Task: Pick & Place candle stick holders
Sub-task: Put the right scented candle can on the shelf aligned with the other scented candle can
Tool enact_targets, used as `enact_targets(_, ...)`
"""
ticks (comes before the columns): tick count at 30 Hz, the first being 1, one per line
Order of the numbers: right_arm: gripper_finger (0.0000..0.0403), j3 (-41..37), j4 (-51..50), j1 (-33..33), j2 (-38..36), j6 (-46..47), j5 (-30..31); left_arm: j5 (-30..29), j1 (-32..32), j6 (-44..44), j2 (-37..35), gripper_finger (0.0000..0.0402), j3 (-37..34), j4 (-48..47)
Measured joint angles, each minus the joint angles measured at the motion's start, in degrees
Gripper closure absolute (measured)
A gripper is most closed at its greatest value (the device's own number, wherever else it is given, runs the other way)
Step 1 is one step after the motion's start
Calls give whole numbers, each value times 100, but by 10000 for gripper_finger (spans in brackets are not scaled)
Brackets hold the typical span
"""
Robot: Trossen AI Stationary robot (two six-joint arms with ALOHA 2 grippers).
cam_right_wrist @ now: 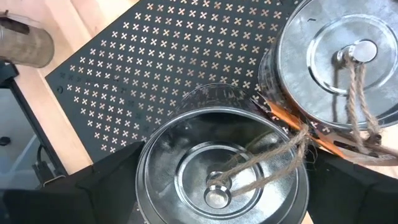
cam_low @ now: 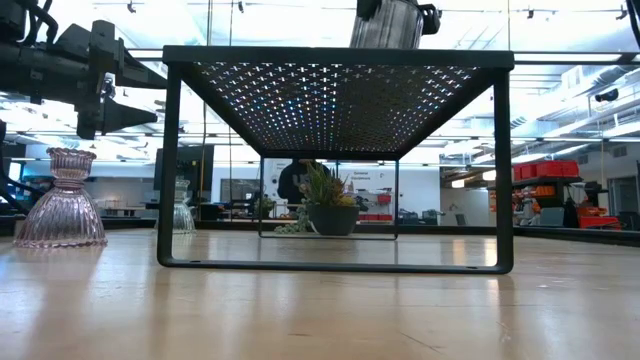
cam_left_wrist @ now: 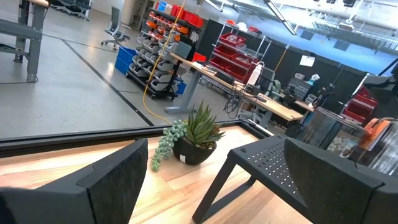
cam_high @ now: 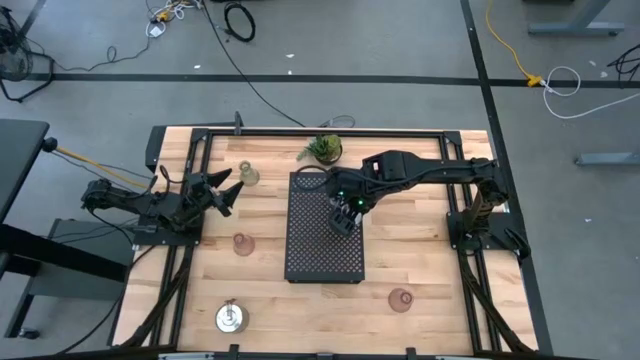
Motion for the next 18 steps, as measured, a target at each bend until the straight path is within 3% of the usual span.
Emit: enact_targets(18,35,0,37,20,0,-20,-58,0,-2,-2,-2,23,0,-2)
